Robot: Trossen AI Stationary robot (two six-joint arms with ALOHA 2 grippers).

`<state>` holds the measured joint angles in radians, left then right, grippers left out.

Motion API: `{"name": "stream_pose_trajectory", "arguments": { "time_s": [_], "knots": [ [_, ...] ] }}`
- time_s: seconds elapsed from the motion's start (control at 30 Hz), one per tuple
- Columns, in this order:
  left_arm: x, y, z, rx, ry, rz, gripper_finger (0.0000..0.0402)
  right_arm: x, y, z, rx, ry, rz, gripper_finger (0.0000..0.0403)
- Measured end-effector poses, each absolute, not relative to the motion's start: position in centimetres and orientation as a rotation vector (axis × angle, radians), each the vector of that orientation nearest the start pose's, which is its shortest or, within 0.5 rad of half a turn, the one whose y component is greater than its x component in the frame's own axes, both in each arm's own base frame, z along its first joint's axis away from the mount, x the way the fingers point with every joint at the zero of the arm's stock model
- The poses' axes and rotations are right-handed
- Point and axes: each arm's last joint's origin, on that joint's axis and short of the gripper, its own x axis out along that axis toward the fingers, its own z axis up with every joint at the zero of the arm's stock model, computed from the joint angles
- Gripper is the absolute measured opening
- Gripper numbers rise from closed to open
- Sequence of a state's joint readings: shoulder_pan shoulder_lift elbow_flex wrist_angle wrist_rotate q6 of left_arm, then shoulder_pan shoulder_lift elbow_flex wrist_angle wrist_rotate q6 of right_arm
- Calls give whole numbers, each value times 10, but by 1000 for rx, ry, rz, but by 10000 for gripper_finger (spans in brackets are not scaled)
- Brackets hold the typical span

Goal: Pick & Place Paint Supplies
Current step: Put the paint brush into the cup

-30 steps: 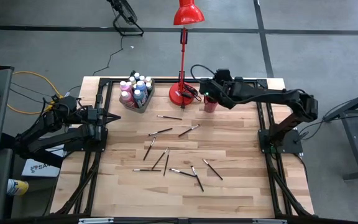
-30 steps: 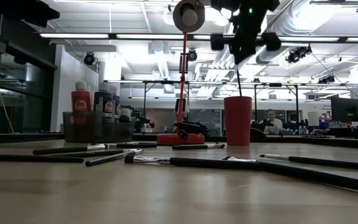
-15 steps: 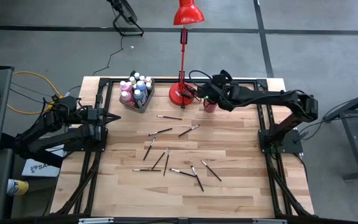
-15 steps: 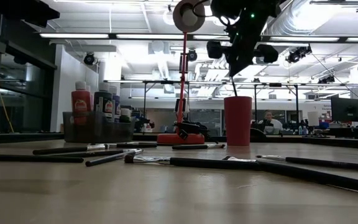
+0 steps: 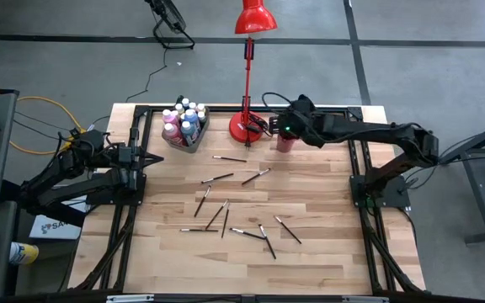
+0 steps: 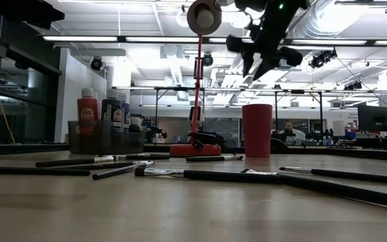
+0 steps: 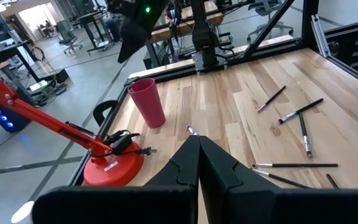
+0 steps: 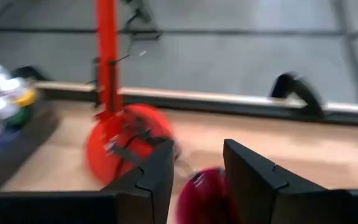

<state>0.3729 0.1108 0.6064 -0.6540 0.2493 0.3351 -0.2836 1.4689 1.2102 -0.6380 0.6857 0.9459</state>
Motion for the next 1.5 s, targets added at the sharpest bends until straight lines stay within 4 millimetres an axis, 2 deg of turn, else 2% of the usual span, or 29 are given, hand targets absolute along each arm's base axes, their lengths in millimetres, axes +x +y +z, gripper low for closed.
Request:
{"name": "stream_pose_trajectory", "arguments": {
  "time_s": [0.23,0.4,0.83,1.0,1.23,1.5],
  "knots": [
    [39,8,287,286,170,97,0,271,-89,315,820,466,-932,126],
    [39,8,287,285,171,96,0,272,-71,319,945,552,-708,120],
    [39,8,287,285,171,96,0,281,17,318,1007,692,-448,119],
    [39,8,287,285,171,96,0,279,43,318,1009,723,-380,119],
    [39,8,287,285,171,96,0,292,72,308,998,745,-284,119],
    [39,8,287,285,171,96,0,316,106,280,971,780,-218,119]
  ]
}}
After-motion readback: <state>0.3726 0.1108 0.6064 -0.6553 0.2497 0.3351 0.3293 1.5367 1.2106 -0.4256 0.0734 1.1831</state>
